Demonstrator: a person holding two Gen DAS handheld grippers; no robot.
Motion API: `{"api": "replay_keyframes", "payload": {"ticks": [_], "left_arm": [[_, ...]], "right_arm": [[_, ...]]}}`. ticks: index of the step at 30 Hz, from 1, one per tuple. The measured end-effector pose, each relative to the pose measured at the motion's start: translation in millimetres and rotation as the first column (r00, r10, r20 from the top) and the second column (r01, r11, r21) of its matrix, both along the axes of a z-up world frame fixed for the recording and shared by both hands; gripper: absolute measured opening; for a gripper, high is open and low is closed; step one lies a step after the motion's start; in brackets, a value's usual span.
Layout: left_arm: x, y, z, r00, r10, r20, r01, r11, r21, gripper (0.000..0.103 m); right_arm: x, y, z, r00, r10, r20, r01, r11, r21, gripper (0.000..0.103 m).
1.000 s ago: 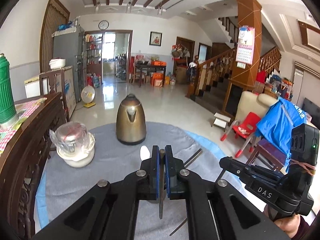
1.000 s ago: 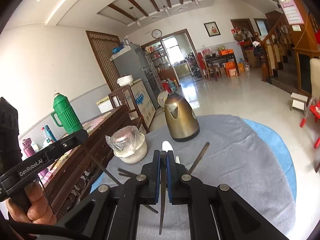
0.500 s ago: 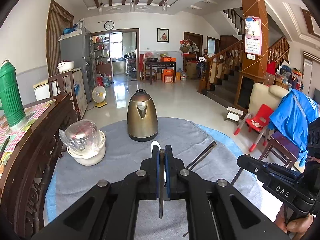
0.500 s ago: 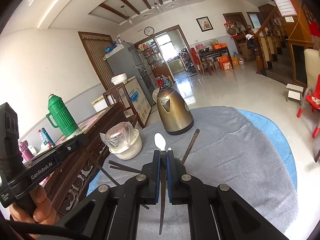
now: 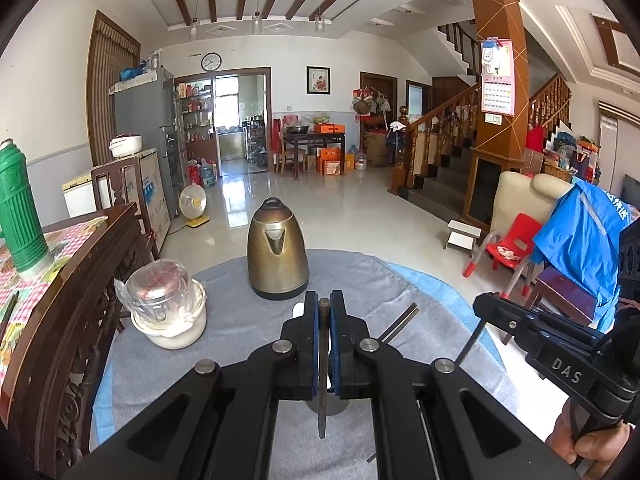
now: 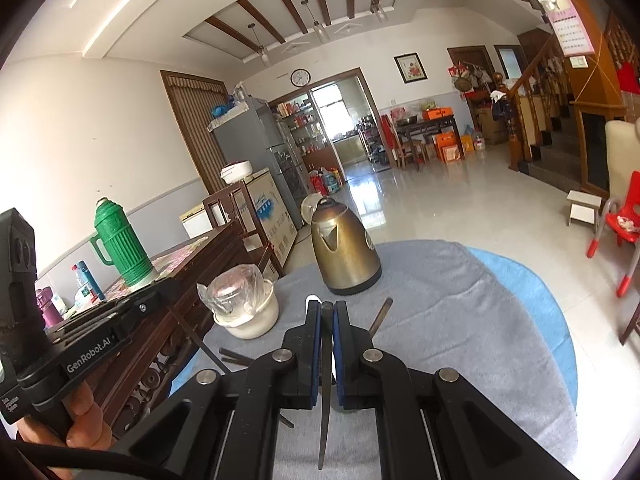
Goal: Organize utensils
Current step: 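Lift both held brown chopsticks up and carry them toward the grey holder cup, then lower both chopsticks into the grey holder cup and open both tools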
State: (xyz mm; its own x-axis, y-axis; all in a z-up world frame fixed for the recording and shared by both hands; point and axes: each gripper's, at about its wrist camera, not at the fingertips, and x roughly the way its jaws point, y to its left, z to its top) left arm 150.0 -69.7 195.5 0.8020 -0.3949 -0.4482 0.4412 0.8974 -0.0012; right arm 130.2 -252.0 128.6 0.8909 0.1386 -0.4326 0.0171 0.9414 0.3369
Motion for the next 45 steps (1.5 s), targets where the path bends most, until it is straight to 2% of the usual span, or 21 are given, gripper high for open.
{"api": "replay_keyframes", "payload": {"ticks": [10, 15, 17, 19, 23, 29, 31, 34, 35, 36, 37, 38, 39, 41, 45], "left_arm": [[5.9, -1.6, 49.1, 0.995, -0.017, 0.098, 0.022, 0.998, -0.05, 0.005], [15.8, -3.9, 55.3, 0.989, 0.017, 0.149, -0.003, 0.996, -0.094, 0.005], [20.3, -5.6, 49.3, 0.985, 0.041, 0.17, -0.023, 0.994, -0.111, 0.005], [26.7, -6.7, 38.4, 0.986, 0.058, 0.159, -0.037, 0.991, -0.131, 0.005], [45.7, -10.4, 5.8, 0.985, 0.117, 0.13, -0.095, 0.983, -0.158, 0.005], [82.0, -16.2, -58.2, 0.986, 0.153, -0.061, -0.159, 0.981, -0.109, 0.006], [83.9, -16.9, -65.5, 0.984, 0.155, -0.092, -0.163, 0.983, -0.084, 0.006], [79.1, -10.7, -62.3, 0.985, 0.139, -0.104, -0.149, 0.984, -0.096, 0.007], [74.7, -8.1, -58.6, 0.987, 0.132, -0.097, -0.141, 0.985, -0.1, 0.014], [70.8, -6.1, -55.1, 0.988, 0.126, -0.091, -0.135, 0.986, -0.102, 0.026], [65.3, -2.0, -50.8, 0.989, 0.124, -0.078, -0.132, 0.985, -0.107, 0.033], [56.3, 2.0, -45.9, 0.991, 0.124, -0.059, -0.13, 0.985, -0.113, 0.045], [49.8, 3.7, -43.7, 0.991, 0.123, -0.045, -0.128, 0.985, -0.116, 0.051], [30.5, 7.2, -37.0, 0.993, 0.119, -0.015, -0.12, 0.987, -0.103, 0.056], [-6.2, 9.9, -32.4, 0.989, 0.146, 0.027, -0.144, 0.988, -0.047, 0.076]], "right_arm": [[19.1, 9.4, 40.9, 0.997, -0.015, 0.076, 0.02, 0.998, -0.067, 0.006], [34.3, 14.8, 62.8, 0.988, -0.044, 0.146, 0.057, 0.995, -0.087, 0.006], [39.6, 16.9, 66.1, 0.984, -0.057, 0.167, 0.073, 0.993, -0.088, 0.006], [46.0, 21.2, 64.0, 0.979, -0.078, 0.187, 0.098, 0.99, -0.101, 0.006], [62.5, 27.2, 39.5, 0.977, -0.112, 0.183, 0.134, 0.984, -0.115, 0.006], [83.7, 16.1, -12.9, 0.993, -0.115, 0.033, 0.117, 0.992, -0.042, 0.006], [85.1, 8.6, -22.3, 0.995, -0.103, -0.006, 0.103, 0.995, 0.001, 0.006], [83.9, -2.5, -28.8, 0.998, -0.063, -0.028, 0.065, 0.996, 0.062, 0.009], [83.8, -4.5, -30.3, 0.998, -0.057, -0.037, 0.06, 0.995, 0.082, 0.009], [83.1, -8.7, -31.8, 0.998, -0.053, -0.043, 0.058, 0.992, 0.108, 0.009], [79.5, -12.6, -34.1, 0.998, -0.052, -0.047, 0.057, 0.989, 0.135, 0.01], [76.2, -17.9, -35.8, 0.998, -0.05, -0.049, 0.058, 0.984, 0.166, 0.013], [73.7, -19.6, -37.8, 0.998, -0.05, -0.049, 0.059, 0.98, 0.188, 0.015], [62.4, -27.5, -38.8, 0.998, -0.056, -0.034, 0.063, 0.97, 0.233, 0.027], [36.4, -35.6, -40.8, 0.998, -0.068, -0.009, 0.068, 0.957, 0.281, 0.031]]}}
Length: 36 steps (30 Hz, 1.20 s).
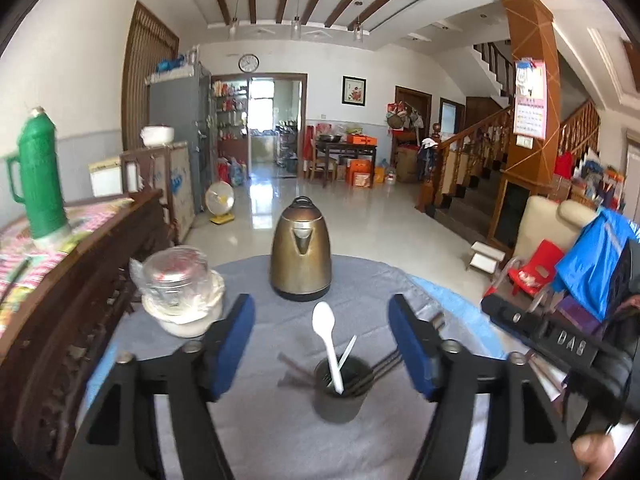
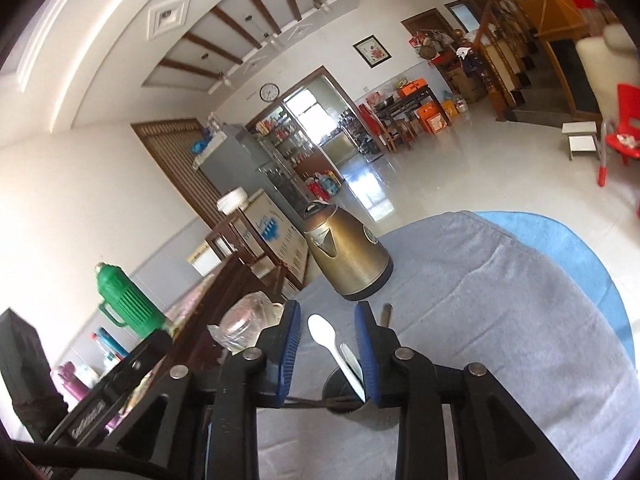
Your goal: Organize utensils
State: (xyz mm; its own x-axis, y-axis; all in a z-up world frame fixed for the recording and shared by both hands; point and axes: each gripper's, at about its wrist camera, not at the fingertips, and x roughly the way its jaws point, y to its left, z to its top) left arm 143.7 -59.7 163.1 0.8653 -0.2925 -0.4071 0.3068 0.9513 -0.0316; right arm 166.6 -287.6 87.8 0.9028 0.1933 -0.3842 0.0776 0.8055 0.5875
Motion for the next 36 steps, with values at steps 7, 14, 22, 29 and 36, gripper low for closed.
{"api": "replay_keyframes", "payload": {"ticks": [7, 14, 22, 29, 36], "left_arm": [[-66.5, -2.7, -13.8, 0.995, 0.094, 0.017, -0.095, 0.986, 0.138, 0.09], [-116.9, 4.0, -20.2, 0.986, 0.156, 0.06, -0.164, 0.971, 0.176, 0.095], [-166.0, 7.1, -4.5, 0.967, 0.19, 0.17, -0.223, 0.953, 0.204, 0.101], [-201.6, 14.9, 17.9, 0.948, 0.212, 0.237, -0.259, 0.947, 0.188, 0.103], [-224.3, 32.9, 22.9, 0.939, 0.245, 0.24, -0.289, 0.942, 0.171, 0.103]], "right_arm": [[-55.0, 5.0, 0.9, 1.0, 0.003, -0.004, -0.003, 0.999, -0.046, 0.065], [-105.7, 26.8, 2.7, 0.999, 0.006, -0.051, -0.014, 0.985, -0.173, 0.065], [-165.7, 38.1, 14.0, 0.999, -0.015, -0.028, 0.007, 0.962, -0.274, 0.065], [-217.2, 43.7, 36.8, 0.999, -0.036, 0.032, 0.045, 0.941, -0.335, 0.066], [-253.0, 60.1, 44.2, 0.998, -0.031, 0.05, 0.048, 0.925, -0.377, 0.071]]}}
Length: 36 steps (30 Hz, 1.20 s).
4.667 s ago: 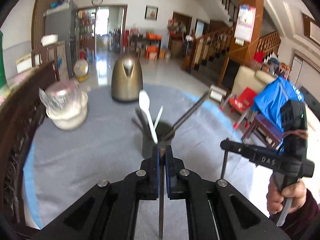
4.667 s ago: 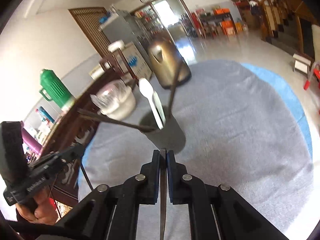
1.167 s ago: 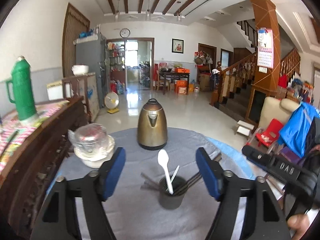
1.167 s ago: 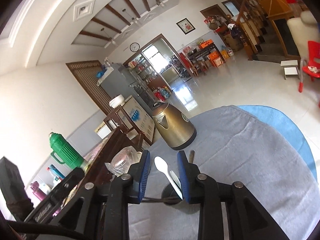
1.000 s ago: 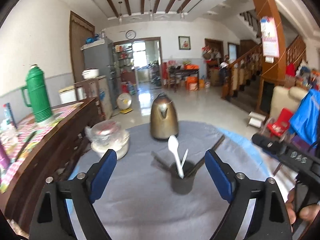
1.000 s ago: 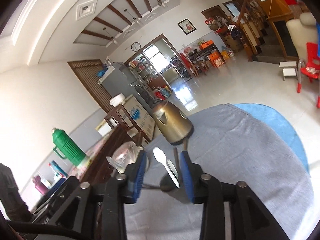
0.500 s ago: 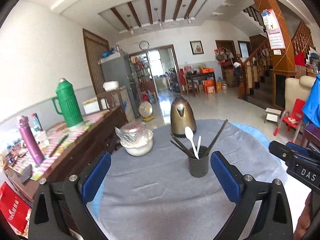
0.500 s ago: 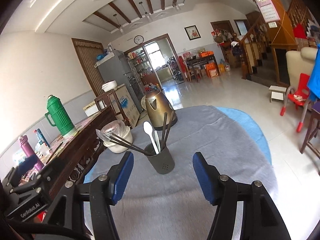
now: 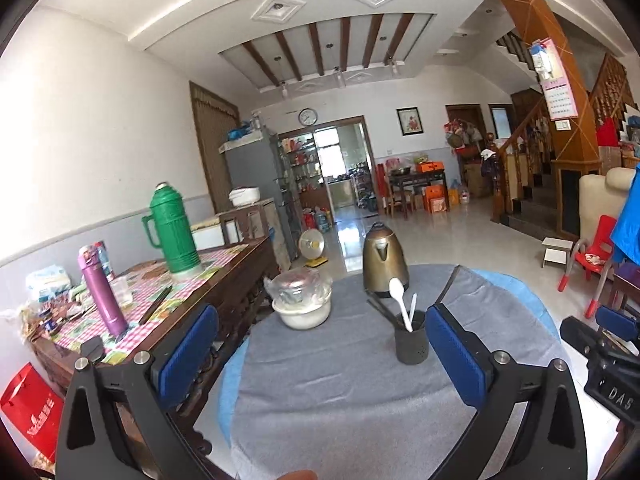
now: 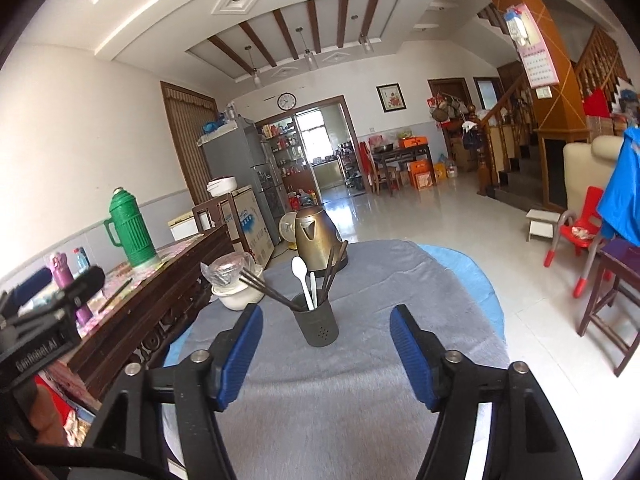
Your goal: Organize utensils
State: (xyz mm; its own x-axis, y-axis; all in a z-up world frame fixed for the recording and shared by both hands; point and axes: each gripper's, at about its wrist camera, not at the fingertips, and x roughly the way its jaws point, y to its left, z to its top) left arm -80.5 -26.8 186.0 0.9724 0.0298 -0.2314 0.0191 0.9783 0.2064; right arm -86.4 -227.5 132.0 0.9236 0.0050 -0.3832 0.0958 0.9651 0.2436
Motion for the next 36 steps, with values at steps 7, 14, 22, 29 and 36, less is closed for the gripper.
{"api": "replay_keyframes", "payload": {"ticks": [7, 14, 22, 29, 36], "left_arm": [[3.7, 18.3, -22.1, 0.997, 0.035, -0.066, -0.034, 0.999, 0.023, 0.103], [5.3, 35.6, -35.8, 0.992, 0.075, -0.099, -0.073, 0.997, 0.016, 0.103], [4.1, 36.4, -39.3, 0.991, 0.081, -0.107, -0.079, 0.997, 0.019, 0.103], [4.6, 36.2, -43.3, 0.99, 0.078, -0.119, -0.075, 0.997, 0.023, 0.103], [5.3, 38.9, -43.9, 0.988, 0.088, -0.123, -0.086, 0.996, 0.02, 0.103]], "right_arm": [[-2.9, 25.4, -12.8, 0.999, -0.04, -0.006, 0.04, 0.999, -0.024, 0.071], [2.8, 37.0, -26.2, 0.995, -0.092, -0.028, 0.092, 0.996, -0.009, 0.071], [0.0, 35.0, -26.9, 0.993, -0.114, -0.033, 0.114, 0.994, 0.003, 0.071], [0.4, 37.5, -25.2, 0.994, -0.104, -0.033, 0.104, 0.995, 0.002, 0.071], [-2.3, 42.3, -22.9, 0.995, -0.099, -0.019, 0.099, 0.995, -0.005, 0.071]]}}
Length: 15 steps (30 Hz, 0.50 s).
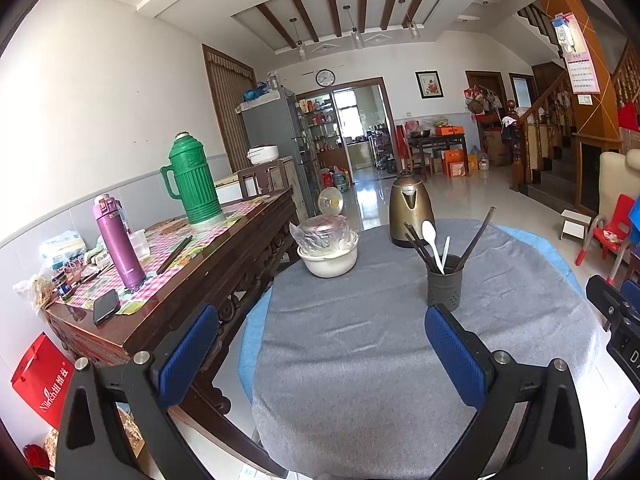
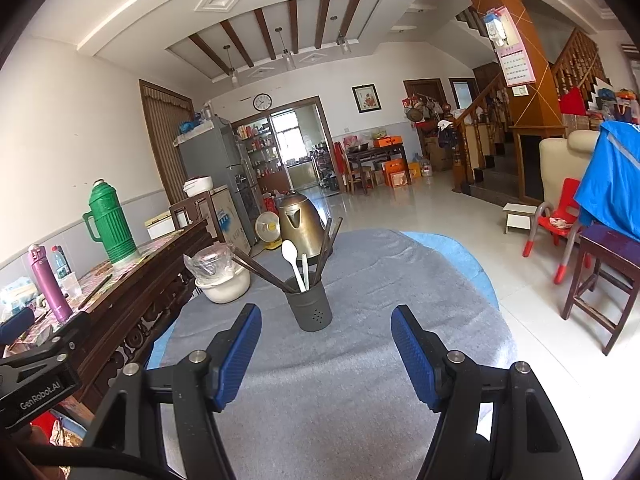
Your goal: Organize utensils
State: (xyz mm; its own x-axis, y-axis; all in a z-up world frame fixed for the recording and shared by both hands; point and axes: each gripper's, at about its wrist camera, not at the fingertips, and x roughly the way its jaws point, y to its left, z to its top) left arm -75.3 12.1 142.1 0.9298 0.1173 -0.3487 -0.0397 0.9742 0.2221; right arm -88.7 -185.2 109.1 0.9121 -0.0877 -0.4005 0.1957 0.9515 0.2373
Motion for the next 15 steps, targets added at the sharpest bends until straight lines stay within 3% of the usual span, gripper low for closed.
{"api": "replay_keyframes", "payload": {"ticks": [15], "left_arm": [[-1.3, -0.3, -2.1, 1.0, -0.002, -0.001, 0.002, 1.0, -0.001, 0.103]], "right_arm": [[-3.4, 1.7, 1.6, 1.0, 0.003, 0.011, -0.003, 1.0, -0.011, 0.071]]}}
